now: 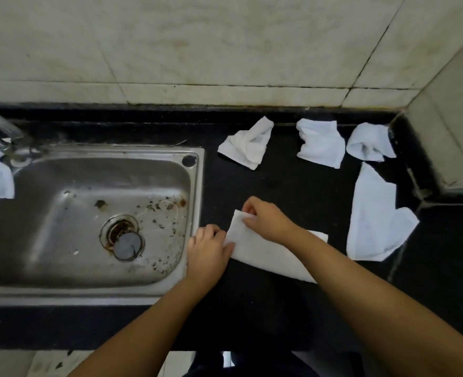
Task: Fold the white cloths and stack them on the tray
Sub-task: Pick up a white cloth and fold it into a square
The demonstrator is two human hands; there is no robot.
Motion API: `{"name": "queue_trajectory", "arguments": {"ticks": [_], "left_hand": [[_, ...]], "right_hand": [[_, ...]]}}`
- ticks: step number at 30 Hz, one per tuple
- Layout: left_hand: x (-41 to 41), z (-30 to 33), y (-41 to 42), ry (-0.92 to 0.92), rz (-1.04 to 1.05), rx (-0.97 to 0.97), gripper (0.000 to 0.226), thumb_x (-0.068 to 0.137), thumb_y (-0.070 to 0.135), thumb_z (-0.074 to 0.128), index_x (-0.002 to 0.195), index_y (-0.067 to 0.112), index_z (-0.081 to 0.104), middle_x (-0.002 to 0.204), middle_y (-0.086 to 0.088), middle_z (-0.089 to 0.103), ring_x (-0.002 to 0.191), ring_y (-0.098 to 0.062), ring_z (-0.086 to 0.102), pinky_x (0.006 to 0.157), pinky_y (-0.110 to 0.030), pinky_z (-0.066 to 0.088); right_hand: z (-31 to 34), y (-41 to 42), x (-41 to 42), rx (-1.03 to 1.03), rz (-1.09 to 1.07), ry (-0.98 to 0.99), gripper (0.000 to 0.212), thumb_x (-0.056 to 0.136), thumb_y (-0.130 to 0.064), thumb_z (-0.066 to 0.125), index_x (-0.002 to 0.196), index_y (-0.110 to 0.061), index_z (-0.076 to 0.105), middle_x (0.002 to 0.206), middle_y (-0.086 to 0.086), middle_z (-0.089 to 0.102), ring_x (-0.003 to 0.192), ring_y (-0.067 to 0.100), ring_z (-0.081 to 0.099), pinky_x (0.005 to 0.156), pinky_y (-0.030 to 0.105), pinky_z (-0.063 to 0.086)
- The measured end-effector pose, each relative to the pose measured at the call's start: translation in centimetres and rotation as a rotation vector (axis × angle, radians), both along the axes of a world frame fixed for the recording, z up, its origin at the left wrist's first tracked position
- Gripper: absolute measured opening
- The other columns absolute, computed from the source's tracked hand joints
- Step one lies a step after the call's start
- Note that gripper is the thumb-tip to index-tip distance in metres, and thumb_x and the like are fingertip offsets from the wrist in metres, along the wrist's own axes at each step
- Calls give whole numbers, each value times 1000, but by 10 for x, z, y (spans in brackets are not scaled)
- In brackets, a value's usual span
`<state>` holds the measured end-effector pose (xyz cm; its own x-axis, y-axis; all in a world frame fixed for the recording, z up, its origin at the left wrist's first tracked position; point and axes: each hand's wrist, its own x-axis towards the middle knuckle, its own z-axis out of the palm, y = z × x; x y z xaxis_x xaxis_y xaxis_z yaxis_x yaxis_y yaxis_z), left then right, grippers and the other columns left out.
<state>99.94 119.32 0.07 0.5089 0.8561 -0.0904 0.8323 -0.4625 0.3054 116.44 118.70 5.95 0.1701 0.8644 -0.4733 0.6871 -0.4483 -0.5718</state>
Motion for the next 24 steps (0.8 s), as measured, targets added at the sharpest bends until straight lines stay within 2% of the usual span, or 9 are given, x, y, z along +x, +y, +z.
{"name": "queue_trajectory", "arguments": {"ticks": [3, 6, 8, 10, 13, 16, 19, 22, 24], "left_hand": [[23, 34, 28, -250, -105, -118, 19, 94, 31, 49, 93, 18, 63, 93, 0, 62, 92, -22, 57, 83, -35, 39], [62, 87, 50, -489, -169, -156, 14, 92, 24, 56, 86, 13, 62, 79, 0, 62, 74, -17, 56, 68, -28, 39], [83, 126, 52, -613, -231, -154, 11, 91, 22, 57, 83, 16, 60, 78, 2, 61, 72, -13, 54, 67, -25, 40], [96, 155, 46, -711, -285, -145, 9, 92, 20, 57, 84, 17, 60, 81, 1, 62, 76, -13, 55, 70, -25, 43], [94, 165, 31, -811, -356, -165, 7, 91, 18, 59, 87, 15, 63, 82, 1, 63, 78, -12, 57, 69, -20, 45], [73, 134, 19, -736, -466, -166, 9, 89, 22, 60, 87, 14, 65, 83, 1, 67, 77, -14, 61, 71, -28, 49], [41, 88, 5, -507, -587, -195, 24, 86, 36, 57, 94, 16, 69, 87, 3, 71, 78, -13, 65, 74, -36, 52], [8, 48, -13, -290, -654, -345, 13, 89, 28, 62, 96, 21, 70, 92, 8, 72, 84, -6, 65, 80, -32, 52], [-4, 35, -19, -231, -643, -453, 9, 89, 25, 62, 93, 24, 70, 90, 10, 71, 82, -2, 64, 81, -28, 51]], "right_hand": [[37, -18, 30, 226, -149, 64, 30, 92, -14, 54, 122, -19, 56, 100, -5, 56, 92, 10, 54, 80, 22, 41], [75, -36, 62, 484, -307, -73, 6, 93, -17, 54, 95, -17, 60, 83, -4, 57, 77, 11, 52, 67, 22, 36], [98, -47, 77, 602, -435, -113, 6, 93, -21, 54, 92, -16, 58, 76, -7, 53, 70, 7, 48, 61, 18, 36], [114, -63, 84, 713, -526, -43, 3, 93, -20, 55, 92, -18, 58, 73, -13, 50, 67, -1, 46, 61, 12, 36], [118, -89, 80, 777, -562, 42, 7, 92, -15, 57, 87, -20, 57, 72, -15, 51, 64, -5, 47, 65, 8, 37], [92, -119, 63, 719, -547, 61, 22, 90, -12, 60, 77, -29, 55, 68, -14, 52, 65, -6, 49, 68, 7, 39], [48, -153, 39, 517, -495, 91, 20, 90, -14, 62, 82, -33, 59, 74, -16, 59, 71, -6, 54, 72, 9, 42], [5, -188, 13, 330, -457, 182, 10, 88, -10, 64, 85, -20, 67, 79, -11, 64, 75, -5, 57, 77, 17, 44], [-8, -200, 1, 251, -459, 257, 6, 88, -11, 64, 85, -14, 69, 79, -8, 67, 75, -3, 58, 78, 18, 45]]}}
